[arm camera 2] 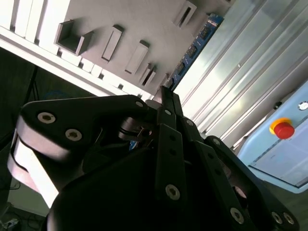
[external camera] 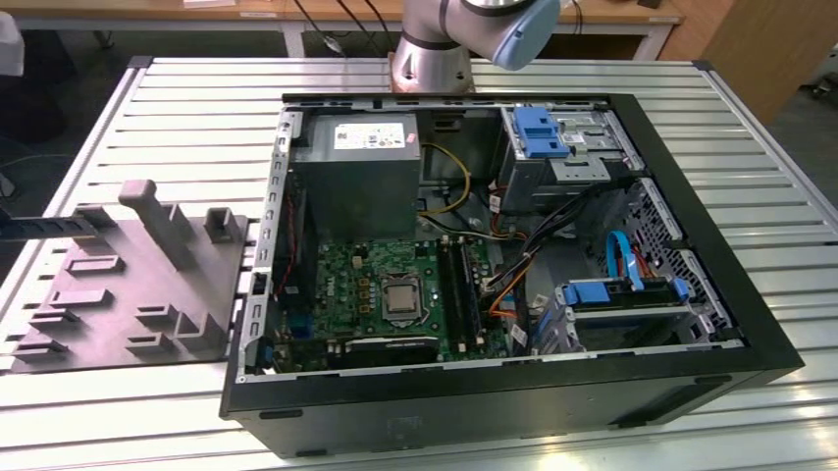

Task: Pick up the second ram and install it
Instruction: 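Pick up the second ram and move it above second insertion slot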

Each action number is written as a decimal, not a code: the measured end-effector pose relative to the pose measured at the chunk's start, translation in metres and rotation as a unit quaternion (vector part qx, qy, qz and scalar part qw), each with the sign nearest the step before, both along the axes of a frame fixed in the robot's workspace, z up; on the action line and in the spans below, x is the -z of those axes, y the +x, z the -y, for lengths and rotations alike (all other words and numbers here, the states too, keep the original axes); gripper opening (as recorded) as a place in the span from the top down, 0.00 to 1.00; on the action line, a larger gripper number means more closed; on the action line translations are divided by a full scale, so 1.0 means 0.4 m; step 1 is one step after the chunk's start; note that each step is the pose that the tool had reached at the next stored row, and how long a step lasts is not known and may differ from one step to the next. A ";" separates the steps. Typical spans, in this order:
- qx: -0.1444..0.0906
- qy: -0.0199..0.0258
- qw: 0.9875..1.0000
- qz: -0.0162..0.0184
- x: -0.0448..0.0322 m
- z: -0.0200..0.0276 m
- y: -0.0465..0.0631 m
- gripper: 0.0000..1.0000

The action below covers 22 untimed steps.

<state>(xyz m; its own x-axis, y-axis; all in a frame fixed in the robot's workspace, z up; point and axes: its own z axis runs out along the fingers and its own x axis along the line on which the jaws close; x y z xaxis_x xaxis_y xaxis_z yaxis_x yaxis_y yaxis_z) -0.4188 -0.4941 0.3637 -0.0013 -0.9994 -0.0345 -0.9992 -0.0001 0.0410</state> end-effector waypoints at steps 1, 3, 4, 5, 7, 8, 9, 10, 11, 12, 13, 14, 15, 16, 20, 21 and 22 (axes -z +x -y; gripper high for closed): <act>0.000 0.000 1.000 0.000 -0.010 0.000 0.000 0.89; 0.000 0.000 1.000 0.000 -0.028 0.000 0.001 0.89; 0.000 0.000 1.000 0.000 -0.036 0.000 0.001 0.89; 0.000 0.001 1.000 0.000 -0.045 0.000 0.001 0.89; 0.000 0.001 1.000 0.000 -0.059 0.000 0.002 0.89; 0.000 0.001 1.000 0.000 -0.066 0.000 0.002 0.89; 0.000 0.001 1.000 0.000 -0.072 0.000 0.002 0.89; 0.000 0.001 1.000 0.000 -0.079 0.000 0.002 0.89; 0.000 0.001 1.000 0.000 -0.086 0.000 0.002 0.89; 0.000 0.001 1.000 0.000 -0.091 0.000 0.003 0.89; 0.000 0.001 1.000 0.000 -0.093 0.000 0.003 0.89; 0.000 0.001 1.000 0.000 -0.095 0.000 0.003 0.89; 0.000 0.001 1.000 0.000 -0.096 0.000 0.003 0.89; 0.000 0.001 1.000 0.000 -0.096 0.000 0.003 0.89; 0.000 0.001 1.000 0.000 -0.097 0.000 0.003 0.89; 0.000 0.001 1.000 0.000 -0.097 0.000 0.003 0.89; 0.000 0.001 1.000 0.000 -0.097 0.000 0.004 0.89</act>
